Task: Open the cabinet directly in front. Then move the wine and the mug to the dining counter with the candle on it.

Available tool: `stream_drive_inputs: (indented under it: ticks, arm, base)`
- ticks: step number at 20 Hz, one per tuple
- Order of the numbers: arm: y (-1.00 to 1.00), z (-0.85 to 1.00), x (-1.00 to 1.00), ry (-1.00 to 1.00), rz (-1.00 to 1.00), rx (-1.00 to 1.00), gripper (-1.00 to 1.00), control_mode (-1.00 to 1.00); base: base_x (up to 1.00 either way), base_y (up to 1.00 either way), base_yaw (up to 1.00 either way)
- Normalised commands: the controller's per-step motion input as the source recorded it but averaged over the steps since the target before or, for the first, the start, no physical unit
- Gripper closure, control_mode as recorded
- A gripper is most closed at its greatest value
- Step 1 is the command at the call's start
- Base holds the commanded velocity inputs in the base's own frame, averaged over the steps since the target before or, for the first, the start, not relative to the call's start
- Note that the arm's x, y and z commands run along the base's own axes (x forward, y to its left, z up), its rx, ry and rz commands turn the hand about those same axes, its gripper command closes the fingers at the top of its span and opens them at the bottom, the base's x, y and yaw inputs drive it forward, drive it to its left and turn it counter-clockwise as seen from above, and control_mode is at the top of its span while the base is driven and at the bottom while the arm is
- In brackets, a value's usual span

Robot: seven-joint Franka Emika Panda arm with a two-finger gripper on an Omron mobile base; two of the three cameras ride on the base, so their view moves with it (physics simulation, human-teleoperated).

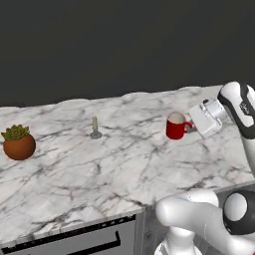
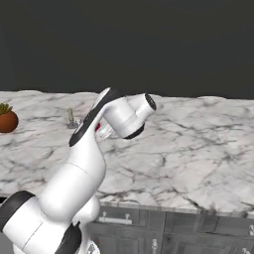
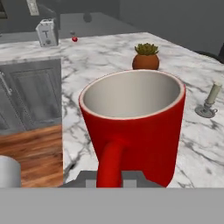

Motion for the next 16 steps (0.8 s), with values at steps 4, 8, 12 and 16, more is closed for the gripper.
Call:
stream_drive_inputs:
  ticks: [4,8,12,16]
  arm:
    - [0.39,-0.41,0.53,0.06,0.03,0.00,1.00,-1.00]
    - [0.78,-0.66,0.95,0.20,0.00,0.00,1.00,-1.00]
    - [0.69,-0.66,0.92,0.21,0.00,0.00,1.00,-1.00]
    - [0.44,-0.56,0.85,0.15,0.00,0.07,1.00,-1.00]
  base:
    - [0.00,0.00,0.00]
    - [0.00,0.00,0.00]
    - [0.00,0.00,0.00]
    - [0.00,0.00,0.00]
